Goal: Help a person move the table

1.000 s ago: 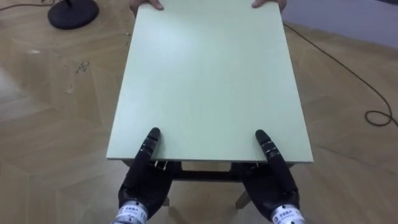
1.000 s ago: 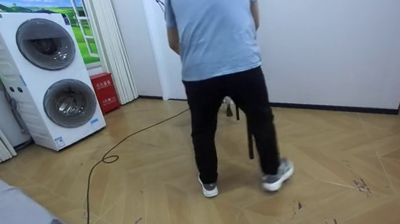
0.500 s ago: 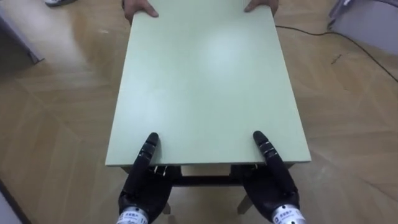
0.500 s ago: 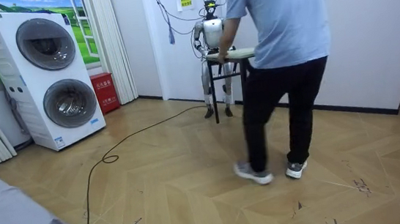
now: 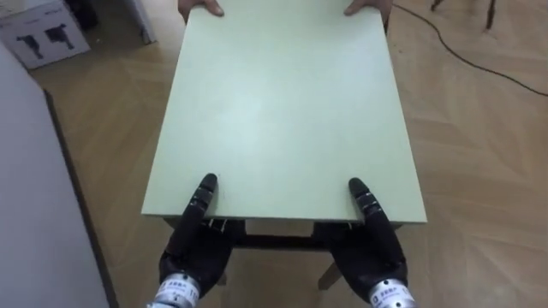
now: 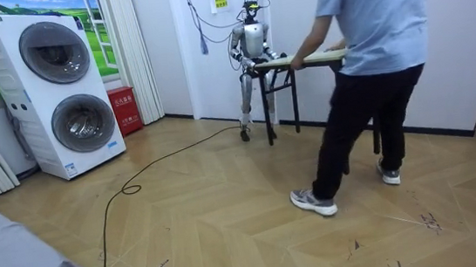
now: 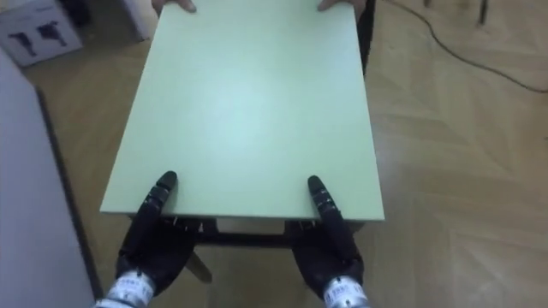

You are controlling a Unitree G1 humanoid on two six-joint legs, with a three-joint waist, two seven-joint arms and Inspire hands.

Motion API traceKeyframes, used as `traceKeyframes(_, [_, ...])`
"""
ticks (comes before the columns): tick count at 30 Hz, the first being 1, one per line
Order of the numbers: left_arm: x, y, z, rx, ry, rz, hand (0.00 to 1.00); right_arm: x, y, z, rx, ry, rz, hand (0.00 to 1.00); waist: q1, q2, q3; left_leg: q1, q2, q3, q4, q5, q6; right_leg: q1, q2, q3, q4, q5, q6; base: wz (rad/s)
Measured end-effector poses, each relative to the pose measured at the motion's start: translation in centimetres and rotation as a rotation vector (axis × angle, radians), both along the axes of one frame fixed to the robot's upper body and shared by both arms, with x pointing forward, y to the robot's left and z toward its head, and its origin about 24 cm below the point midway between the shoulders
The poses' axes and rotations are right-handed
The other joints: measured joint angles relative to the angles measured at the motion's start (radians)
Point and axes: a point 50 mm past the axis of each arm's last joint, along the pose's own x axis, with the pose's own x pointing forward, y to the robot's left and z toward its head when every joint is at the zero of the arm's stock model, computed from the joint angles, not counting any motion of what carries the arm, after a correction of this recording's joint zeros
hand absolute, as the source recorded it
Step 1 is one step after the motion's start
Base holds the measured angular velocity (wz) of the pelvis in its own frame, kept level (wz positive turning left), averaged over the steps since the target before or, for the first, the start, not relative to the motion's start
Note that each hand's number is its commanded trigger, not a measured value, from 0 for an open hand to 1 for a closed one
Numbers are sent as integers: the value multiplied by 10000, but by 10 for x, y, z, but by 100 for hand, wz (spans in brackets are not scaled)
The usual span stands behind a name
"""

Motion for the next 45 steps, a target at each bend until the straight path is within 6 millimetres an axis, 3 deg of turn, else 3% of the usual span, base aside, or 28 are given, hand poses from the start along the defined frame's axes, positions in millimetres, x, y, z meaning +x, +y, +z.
traceKeyframes(8, [1, -1, 1, -170, -67, 159, 100, 6, 0, 3, -77, -205, 131, 100, 401, -30, -11, -420, 62, -725, -29, 286, -360, 56, 379, -488, -160, 2, -47, 31])
traceKeyframes(11, [1, 1, 2, -165, -74, 200, 100, 6, 0, 3, -74, -152, 135, 100, 210, 16, -11, -610, 41, -899, 7, 452, -427, 133, 521, -948, -168, -4, -205, 67])
traceKeyframes(12, [2, 0, 2, -221, -47, 144, 100, 5, -1, 2, -78, -103, 81, 100, -59, 72, -31, -698, 3, -816, -71, 685, -379, 204, 559, -1294, -159, -12, -365, 132])
traceKeyframes(14, [4, -3, 2, -299, -48, 12, 100, 5, -3, 2, -18, -89, -26, 100, -487, 75, -31, -722, 90, 76, -654, 1312, -138, 215, 600, -1352, -181, -45, -569, 141])
traceKeyframes(15, [8, -5, 2, -300, -67, -138, 100, 5, -7, 2, -93, -98, -121, 100, -600, 77, -37, -665, 236, 998, -1319, 1853, 62, 214, 646, -1224, -237, -93, -690, 124])
traceKeyframes(16, [11, -6, 3, -279, -115, -228, 100, 6, -9, 3, -114, -158, -207, 100, -648, 72, -44, -521, 299, 1607, -2217, 2416, -110, 169, 660, -1239, -493, -118, -743, 107])
traceKeyframes(17, [12, -7, 4, -288, -158, -240, 100, 7, -10, 4, -126, -208, -232, 100, -699, 57, -50, -521, 314, 1757, -2439, 2583, -371, 111, 564, -1381, -576, -119, -747, 60])
traceKeyframes(18, [12, -6, 4, -330, -145, -147, 100, 11, -9, 5, -244, -273, -107, 100, -681, 82, -9, -893, 653, 2836, -1293, 1803, -88, 58, 386, -1634, -654, -114, -695, 29])
traceKeyframes(19, [9, -3, 1, -320, 7, -85, 100, 11, -7, 2, -251, -110, -9, 100, -678, 83, -13, -891, 1130, 4137, 455, 365, 170, 236, 384, -1825, -671, -138, -671, 27])
traceKeyframes(21, [8, -1, 0, -315, 118, -128, 100, 10, -5, 1, -177, 1, 53, 100, -665, 180, -27, -704, 1669, 4621, 1609, -883, 122, 328, 489, -2193, -384, -412, -604, 55])
traceKeyframes(22, [8, 0, -1, -307, 172, -123, 100, 10, -4, 1, -182, 65, 102, 100, -668, 208, -27, -689, 1597, 4538, 1565, -1061, 366, 297, 491, -2308, -66, -625, -421, 61])
traceKeyframes(24, [9, 2, -1, -317, 160, -10, 100, 12, -3, 3, -297, 28, 120, 100, -681, 172, -49, -595, 1329, 4415, 1123, -970, 631, 197, 448, -2294, 115, -626, -298, 44])
traceKeyframes(25, [9, 1, -1, -320, 146, 82, 100, 14, -2, 4, -274, 49, 141, 100, -681, 186, -53, -455, 1144, 4327, 773, -824, 709, 160, 333, -2238, 228, -539, -274, 35])
traceKeyframes(27, [10, -1, 0, -248, 136, 70, 100, 14, -2, 4, -282, 108, 133, 100, -627, 235, -52, -186, 1000, 4116, 424, -742, 782, 91, 224, -1970, 526, -469, -252, 28])
traceKeyframes(28, [10, -1, 0, -208, 106, 71, 100, 15, -2, 4, -271, 102, 138, 100, -543, 298, -80, -134, 1014, 3920, 305, -731, 786, -169, 263, -1487, 541, -533, -220, 17])
traceKeyframes(30, [12, -1, 1, -170, 17, 70, 100, 16, -1, 5, -234, 50, 110, 100, -285, 306, -75, -60, 1031, 3738, 196, -724, 783, -988, 256, -1083, 356, -446, -282, 10])
traceKeyframes(33, [9, 0, -1, -120, 174, 65, 100, 9, -1, 1, -163, 288, 4, 100, -239, 415, -70, 579, 1053, 3370, -248, -686, 706, -1935, 200, -974, 486, 767, -540, 24])
traceKeyframes(36, [3, 2, -5, -136, 381, 152, 100, 5, 0, -1, -171, 392, 72, 100, -217, 422, -79, 1064, 1027, 3483, -785, -665, 667, -1588, 121, -1220, 570, 800, -544, 5])
traceKeyframes(39, [4, 2, -5, -154, 395, 112, 100, 4, 0, -1, -100, 431, 71, 100, -418, 400, -77, 1309, 988, 3404, -1041, -664, 669, -1556, 83, -1010, 887, 758, -478, 17])
traceKeyframes(41, [2, 2, -8, -119, 549, 9, 100, -1, -2, -4, -65, 639, -7, 100, -494, 373, -67, 1664, 879, 2892, -1133, -660, 677, -1706, 79, -619, 1455, 488, -234, 13])
traceKeyframes(42, [1, 0, -10, -49, 631, -86, 100, -4, -3, -6, -90, 756, 11, 100, -479, 361, -65, 1789, 853, 2519, -1134, -661, 677, -1797, 222, -232, 1156, 349, -276, 0])
traceKeyframes(44, [0, -1, -10, -58, 652, -110, 100, -5, -2, -7, -70, 785, 10, 100, -489, 353, -60, 1854, 842, 2116, -1141, -667, 668, -2160, 583, 196, 87, 724, -582, 5])
traceKeyframes(45, [0, 1, -10, -13, 676, -96, 100, -6, -2, -8, -53, 842, -7, 100, -536, 283, -55, 2017, 759, 2119, -1203, -701, 625, -2338, 649, 277, -239, 1822, -734, 35])
